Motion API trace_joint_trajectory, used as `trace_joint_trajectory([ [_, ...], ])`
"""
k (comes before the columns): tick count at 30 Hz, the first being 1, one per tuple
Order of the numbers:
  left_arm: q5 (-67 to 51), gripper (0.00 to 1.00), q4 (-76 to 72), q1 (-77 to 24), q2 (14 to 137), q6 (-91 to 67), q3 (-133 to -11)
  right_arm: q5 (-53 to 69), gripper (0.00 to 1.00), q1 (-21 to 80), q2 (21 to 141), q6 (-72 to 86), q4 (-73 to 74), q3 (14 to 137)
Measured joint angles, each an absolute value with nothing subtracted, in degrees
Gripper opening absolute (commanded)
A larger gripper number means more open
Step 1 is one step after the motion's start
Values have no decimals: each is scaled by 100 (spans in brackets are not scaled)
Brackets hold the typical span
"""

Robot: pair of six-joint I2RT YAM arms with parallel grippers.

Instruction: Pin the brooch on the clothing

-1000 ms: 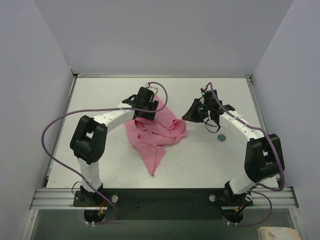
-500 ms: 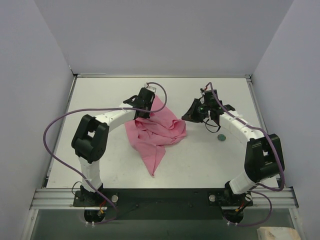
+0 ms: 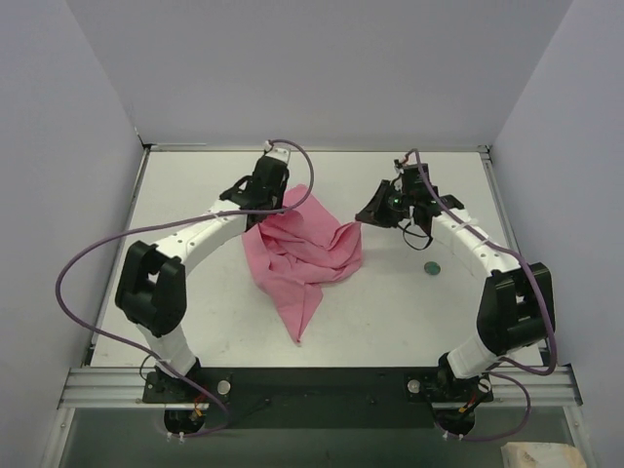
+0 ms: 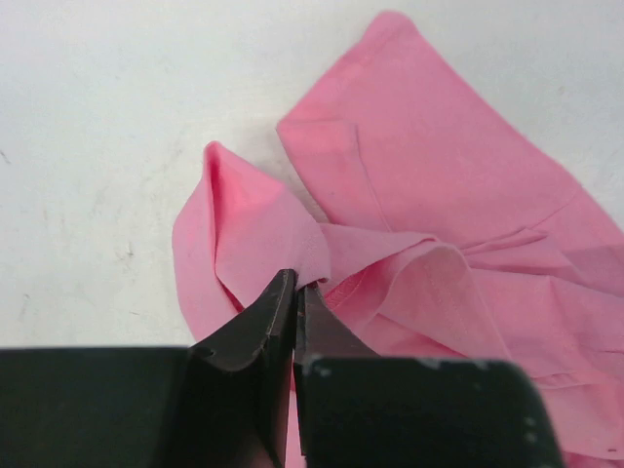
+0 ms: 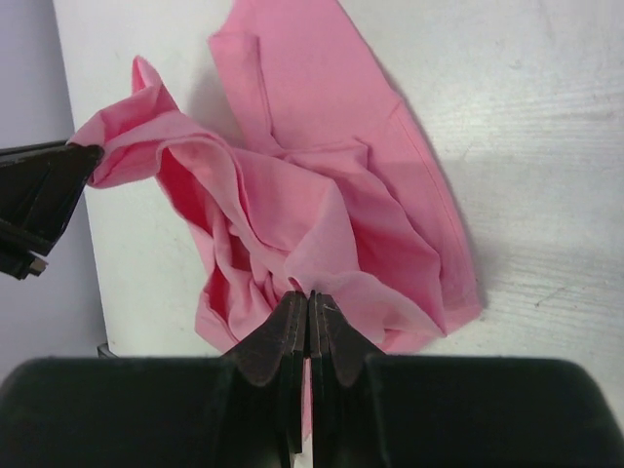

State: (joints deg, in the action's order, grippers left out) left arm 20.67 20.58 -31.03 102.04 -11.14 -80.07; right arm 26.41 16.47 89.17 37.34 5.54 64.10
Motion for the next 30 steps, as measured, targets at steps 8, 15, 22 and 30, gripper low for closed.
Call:
trace_joint_trajectory([
  [8, 2075, 0, 2053, -2832, 9153, -1114, -8064, 2637, 0, 1544, 8862, 3719, 810, 7373],
  [15, 2051, 0, 2067, -2801, 7994, -1087, -8283, 2482, 0, 1463, 7983, 3607, 1020, 7922],
  [22, 2029, 0, 2034, -2801, 6657, -1028, -8759, 2108, 0, 1466, 6436, 3479, 1048, 8309],
  [30, 1780, 0, 2169, -2801, 5819, -1037, -9419, 1981, 0, 1466, 5417, 3417, 1007, 8562],
])
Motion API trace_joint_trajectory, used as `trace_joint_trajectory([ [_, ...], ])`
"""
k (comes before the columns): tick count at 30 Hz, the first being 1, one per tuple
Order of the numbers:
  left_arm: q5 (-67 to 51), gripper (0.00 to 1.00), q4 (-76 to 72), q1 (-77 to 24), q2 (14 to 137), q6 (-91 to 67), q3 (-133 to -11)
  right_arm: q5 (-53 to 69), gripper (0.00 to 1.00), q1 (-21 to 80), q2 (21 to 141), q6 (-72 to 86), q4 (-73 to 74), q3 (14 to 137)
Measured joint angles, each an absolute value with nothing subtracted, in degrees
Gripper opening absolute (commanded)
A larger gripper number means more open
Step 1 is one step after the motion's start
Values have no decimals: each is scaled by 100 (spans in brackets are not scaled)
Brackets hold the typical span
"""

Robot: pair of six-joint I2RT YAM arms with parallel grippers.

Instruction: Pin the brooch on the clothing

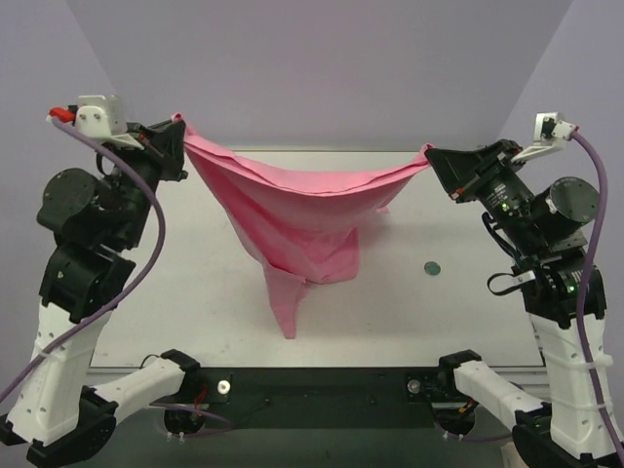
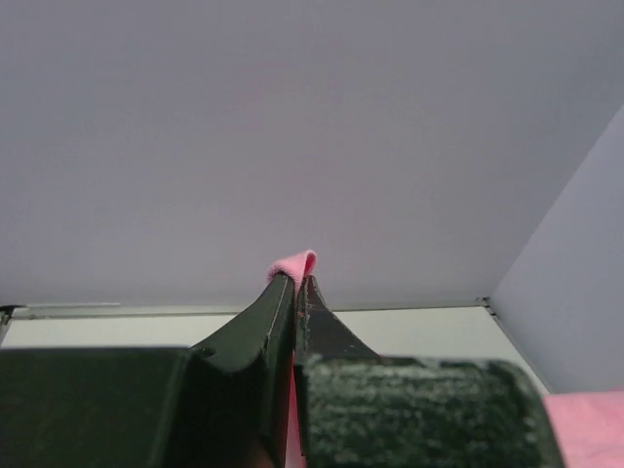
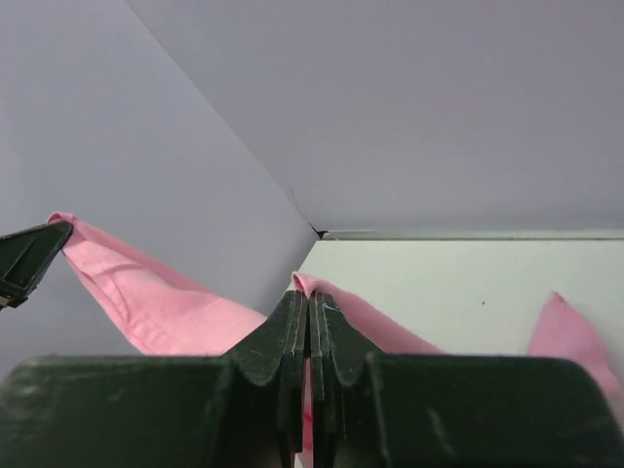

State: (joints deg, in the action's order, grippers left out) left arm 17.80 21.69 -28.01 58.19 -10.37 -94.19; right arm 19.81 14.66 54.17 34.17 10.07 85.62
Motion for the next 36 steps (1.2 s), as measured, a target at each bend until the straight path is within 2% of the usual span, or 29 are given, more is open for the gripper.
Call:
trace_joint_trajectory([
  [10, 1092, 0, 2679, -2803, 5293, -1223, -10241, 2292, 0, 1470, 4744, 3452, 1000, 8774],
  [15, 342, 0, 2860, -2731, 5282, -1450, -10951, 2613, 0, 1470, 4460, 3553, 764, 8969],
  [23, -923, 0, 2880, -1437, 5192, -1977, -11609, 2689, 0, 1470, 4014, 3592, 309, 9030],
  [26, -1162, 0, 2884, -1066, 5192, -2141, -11708, 2641, 0, 1470, 4021, 3590, 287, 9059],
  [31, -1317, 0, 2917, -982, 5352, -2241, -11701, 2563, 0, 1470, 4176, 3575, 327, 9070],
  [36, -1352, 0, 2915, -969, 5747, -2290, -11345, 2582, 0, 1470, 4845, 3533, 499, 9321],
])
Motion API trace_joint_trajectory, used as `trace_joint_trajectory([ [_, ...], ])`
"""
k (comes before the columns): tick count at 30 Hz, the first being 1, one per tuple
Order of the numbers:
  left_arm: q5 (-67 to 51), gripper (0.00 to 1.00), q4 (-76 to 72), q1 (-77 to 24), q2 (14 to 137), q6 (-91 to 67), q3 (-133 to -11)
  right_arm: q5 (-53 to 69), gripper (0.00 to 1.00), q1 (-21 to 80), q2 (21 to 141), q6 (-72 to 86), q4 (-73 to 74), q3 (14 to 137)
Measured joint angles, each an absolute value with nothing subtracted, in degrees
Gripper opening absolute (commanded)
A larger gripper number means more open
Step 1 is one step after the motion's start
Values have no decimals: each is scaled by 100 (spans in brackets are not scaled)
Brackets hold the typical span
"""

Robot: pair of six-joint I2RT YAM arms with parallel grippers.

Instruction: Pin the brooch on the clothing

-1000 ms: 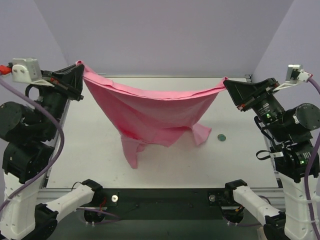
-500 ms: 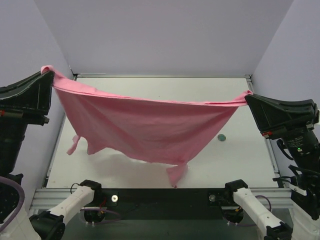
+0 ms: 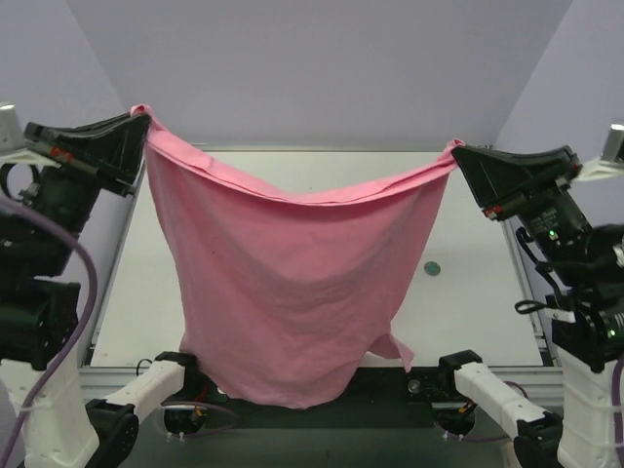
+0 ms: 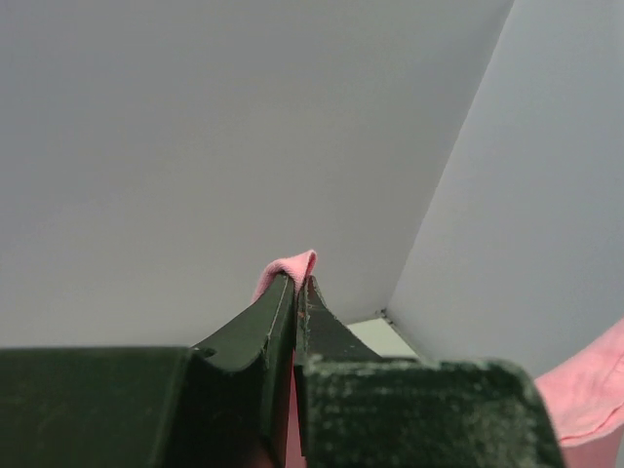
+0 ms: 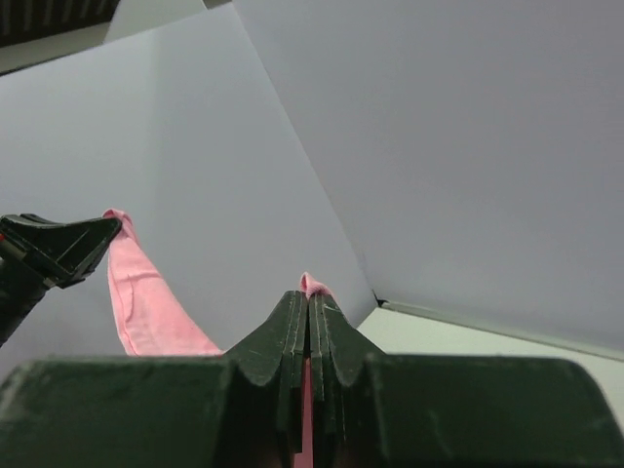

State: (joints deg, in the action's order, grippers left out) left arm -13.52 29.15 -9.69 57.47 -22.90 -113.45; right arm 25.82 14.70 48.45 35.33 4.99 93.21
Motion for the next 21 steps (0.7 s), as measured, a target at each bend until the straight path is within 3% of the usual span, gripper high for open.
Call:
trace_joint_trajectory([
  [14, -847, 0, 2193, -587, 7373, -2550, -9758, 2689, 0, 1229, 8003, 3483, 471, 9675],
  [17, -768, 0, 1839, -462, 7985, -2646, -9793, 2869, 0, 1033, 9008, 3623, 460, 10453],
  [21, -827, 0, 1570, -207, 9019, -2860, -10381, 3183, 0, 694, 10890, 4099, 414, 12595],
])
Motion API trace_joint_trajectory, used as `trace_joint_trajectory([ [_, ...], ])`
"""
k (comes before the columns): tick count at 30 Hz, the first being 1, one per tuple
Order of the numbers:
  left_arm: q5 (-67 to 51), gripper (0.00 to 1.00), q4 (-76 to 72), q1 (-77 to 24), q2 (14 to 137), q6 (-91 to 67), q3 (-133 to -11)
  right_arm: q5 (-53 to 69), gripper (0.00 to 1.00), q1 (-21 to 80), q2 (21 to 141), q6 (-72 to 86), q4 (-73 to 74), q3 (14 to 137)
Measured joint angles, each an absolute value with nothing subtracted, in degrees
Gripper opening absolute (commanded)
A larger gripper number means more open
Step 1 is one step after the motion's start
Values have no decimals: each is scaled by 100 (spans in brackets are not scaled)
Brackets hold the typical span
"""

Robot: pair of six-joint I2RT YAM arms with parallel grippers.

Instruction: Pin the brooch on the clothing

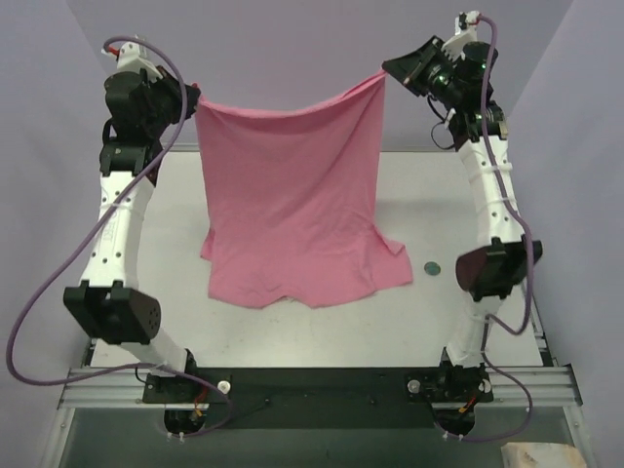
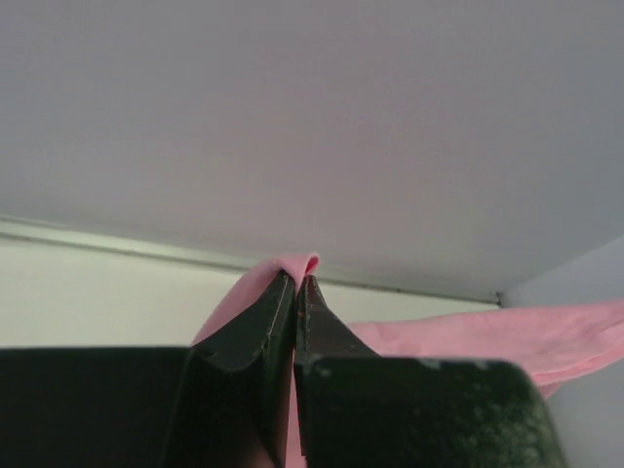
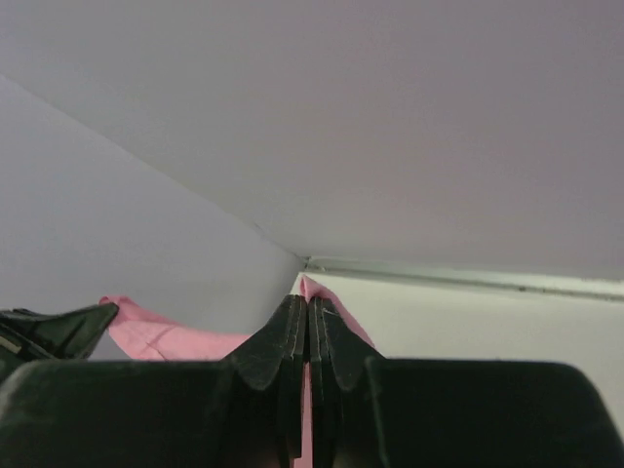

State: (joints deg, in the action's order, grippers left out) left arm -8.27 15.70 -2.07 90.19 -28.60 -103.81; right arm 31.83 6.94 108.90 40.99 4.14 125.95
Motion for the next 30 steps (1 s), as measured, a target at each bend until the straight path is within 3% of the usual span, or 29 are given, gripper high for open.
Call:
trace_joint_trajectory([
  [4, -1109, 0, 1522, 169, 10226, -3179, -11751, 3225, 0, 386, 12390, 4827, 169, 14409],
  [10, -1490, 0, 1734, 377, 11424, -3424, -14219, 2847, 0, 183, 12307, 5118, -56, 14101],
  [13, -1520, 0, 1647, 357, 11312, -3363, -14643, 2777, 0, 213, 11900, 5081, -189, 13990],
  [19, -1413, 0, 803, 357, 9671, -3105, -12728, 2751, 0, 161, 10639, 5002, -773, 13308],
  [25, -1317, 0, -130, 353, 8171, -3035, -10156, 2877, 0, 110, 9288, 4971, -1603, 11137],
  [30, -1398, 0, -202, 327, 7911, -3304, -9319, 2965, 0, 3, 8600, 4969, -1601, 9421],
])
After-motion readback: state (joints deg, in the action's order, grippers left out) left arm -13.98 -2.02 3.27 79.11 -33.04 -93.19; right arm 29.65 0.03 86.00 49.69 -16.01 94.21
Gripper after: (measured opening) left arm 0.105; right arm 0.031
